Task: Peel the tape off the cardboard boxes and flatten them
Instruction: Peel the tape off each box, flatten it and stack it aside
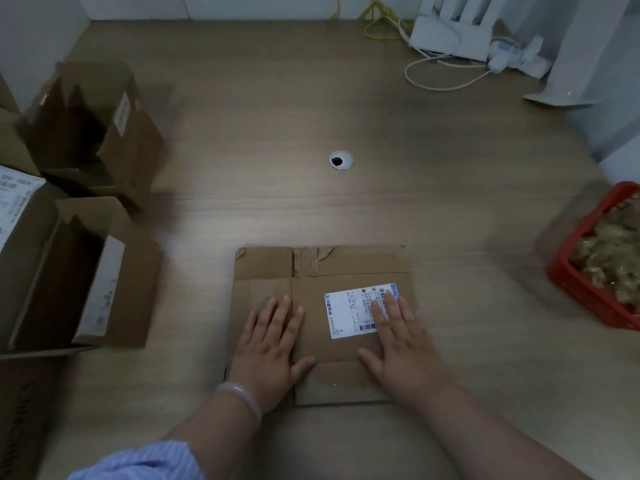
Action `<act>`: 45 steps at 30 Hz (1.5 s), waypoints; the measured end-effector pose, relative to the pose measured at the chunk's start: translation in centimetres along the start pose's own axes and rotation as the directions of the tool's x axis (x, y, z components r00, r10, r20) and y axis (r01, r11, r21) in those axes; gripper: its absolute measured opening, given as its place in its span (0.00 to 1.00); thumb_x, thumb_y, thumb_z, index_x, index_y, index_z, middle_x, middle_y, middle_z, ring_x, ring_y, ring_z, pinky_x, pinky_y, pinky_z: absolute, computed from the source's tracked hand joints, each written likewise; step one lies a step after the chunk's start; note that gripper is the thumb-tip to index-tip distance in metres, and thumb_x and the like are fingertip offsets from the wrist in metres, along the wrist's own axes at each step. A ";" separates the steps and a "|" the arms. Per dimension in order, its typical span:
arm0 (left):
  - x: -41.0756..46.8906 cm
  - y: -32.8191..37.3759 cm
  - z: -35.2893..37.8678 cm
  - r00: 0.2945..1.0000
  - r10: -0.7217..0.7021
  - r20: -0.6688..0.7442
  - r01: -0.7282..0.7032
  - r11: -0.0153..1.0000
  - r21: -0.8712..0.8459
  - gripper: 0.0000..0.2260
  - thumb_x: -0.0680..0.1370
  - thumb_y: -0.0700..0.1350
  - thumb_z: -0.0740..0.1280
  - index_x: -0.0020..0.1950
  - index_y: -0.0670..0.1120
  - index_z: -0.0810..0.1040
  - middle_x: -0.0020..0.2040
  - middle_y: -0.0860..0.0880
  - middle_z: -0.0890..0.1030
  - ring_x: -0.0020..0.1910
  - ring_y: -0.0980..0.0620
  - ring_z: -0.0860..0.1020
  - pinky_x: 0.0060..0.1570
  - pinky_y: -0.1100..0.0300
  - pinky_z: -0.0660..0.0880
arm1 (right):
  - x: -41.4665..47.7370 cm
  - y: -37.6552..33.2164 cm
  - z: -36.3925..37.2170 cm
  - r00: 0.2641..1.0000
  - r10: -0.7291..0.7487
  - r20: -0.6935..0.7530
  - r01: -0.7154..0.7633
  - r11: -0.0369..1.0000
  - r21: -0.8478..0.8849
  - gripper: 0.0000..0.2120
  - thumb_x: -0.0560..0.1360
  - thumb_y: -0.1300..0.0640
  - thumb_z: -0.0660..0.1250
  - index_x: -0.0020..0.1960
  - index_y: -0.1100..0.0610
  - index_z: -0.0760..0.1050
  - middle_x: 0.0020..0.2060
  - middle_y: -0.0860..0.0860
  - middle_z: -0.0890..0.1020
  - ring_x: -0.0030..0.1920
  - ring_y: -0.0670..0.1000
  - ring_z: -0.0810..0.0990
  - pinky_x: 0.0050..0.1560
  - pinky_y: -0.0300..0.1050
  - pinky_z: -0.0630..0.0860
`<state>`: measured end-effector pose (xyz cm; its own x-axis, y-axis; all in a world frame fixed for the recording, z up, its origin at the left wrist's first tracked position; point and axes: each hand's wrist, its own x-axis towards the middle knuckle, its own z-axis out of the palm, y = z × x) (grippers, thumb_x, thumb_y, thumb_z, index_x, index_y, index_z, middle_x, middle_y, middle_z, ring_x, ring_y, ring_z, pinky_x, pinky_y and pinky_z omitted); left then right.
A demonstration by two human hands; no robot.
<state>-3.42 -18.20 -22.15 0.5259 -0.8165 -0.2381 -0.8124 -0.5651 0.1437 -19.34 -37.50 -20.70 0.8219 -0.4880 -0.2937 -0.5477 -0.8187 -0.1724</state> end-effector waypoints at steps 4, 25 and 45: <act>-0.1 0.1 0.9 0.996 -0.056 -0.068 0.056 0.998 -0.004 0.38 0.71 0.68 0.56 0.76 0.48 0.62 0.76 0.43 0.60 0.76 0.46 0.58 0.69 0.39 0.56 | 0.2 0.2 1.9 0.996 -0.035 -0.083 0.031 0.998 -0.051 0.40 0.73 0.34 0.52 0.77 0.56 0.55 0.77 0.56 0.55 0.76 0.57 0.52 0.72 0.58 0.54; -3.7 -2.5 -3.0 0.688 -0.688 0.229 0.678 0.497 -0.542 0.37 0.57 0.58 0.80 0.61 0.46 0.74 0.56 0.44 0.79 0.54 0.42 0.78 0.55 0.48 0.77 | -3.3 2.7 -1.8 0.810 0.549 0.206 -0.534 0.545 0.647 0.20 0.64 0.55 0.78 0.53 0.56 0.75 0.46 0.50 0.80 0.47 0.50 0.79 0.48 0.41 0.73; -10.7 24.3 -11.3 0.966 0.240 0.096 -0.126 0.762 -0.635 0.33 0.68 0.56 0.75 0.67 0.51 0.64 0.63 0.48 0.75 0.58 0.47 0.75 0.54 0.50 0.74 | -41.2 10.1 -5.2 0.223 0.975 0.020 -0.337 0.058 0.940 0.20 0.68 0.55 0.76 0.54 0.49 0.69 0.50 0.47 0.78 0.50 0.48 0.77 0.49 0.42 0.69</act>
<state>-25.91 -24.55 -5.26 0.2894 -0.9130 -0.2877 -0.5254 -0.4027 0.7495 -57.92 -27.26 -5.48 -0.3535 -0.9008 -0.2521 -0.4555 0.4012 -0.7947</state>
